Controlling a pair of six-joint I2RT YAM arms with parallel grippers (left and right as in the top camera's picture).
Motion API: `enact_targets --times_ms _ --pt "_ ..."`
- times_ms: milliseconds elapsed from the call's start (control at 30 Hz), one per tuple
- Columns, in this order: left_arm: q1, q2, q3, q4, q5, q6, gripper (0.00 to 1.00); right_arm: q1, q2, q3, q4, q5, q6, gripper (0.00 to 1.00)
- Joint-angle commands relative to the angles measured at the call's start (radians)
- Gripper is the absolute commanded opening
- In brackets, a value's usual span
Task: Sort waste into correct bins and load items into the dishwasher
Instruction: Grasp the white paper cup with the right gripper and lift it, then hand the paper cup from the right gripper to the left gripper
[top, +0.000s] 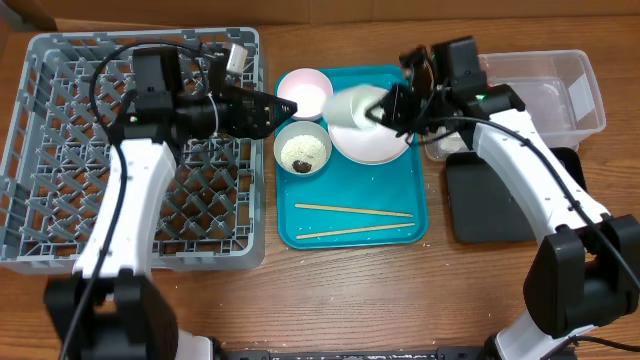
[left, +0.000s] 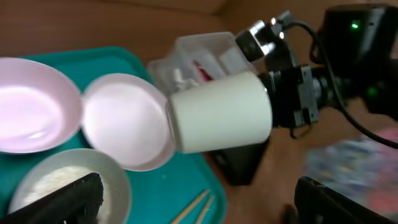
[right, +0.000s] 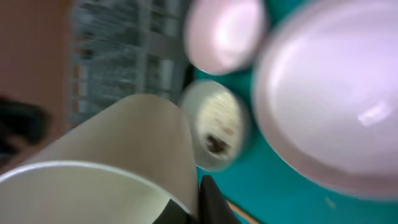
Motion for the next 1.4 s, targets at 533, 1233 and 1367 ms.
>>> enact_targets --times_ms 533,1233,1367 --pt "0.004 0.235 0.014 0.129 0.520 -0.198 1.00 0.114 0.055 0.022 0.274 -0.255 0.111 0.04" --pt "-0.034 0.235 0.014 0.135 0.520 -0.239 0.66 0.153 0.142 0.022 0.415 -0.261 0.183 0.04" --pt "-0.034 0.235 0.014 0.140 0.520 -0.238 0.50 0.153 0.142 0.022 0.415 -0.293 0.177 0.04"
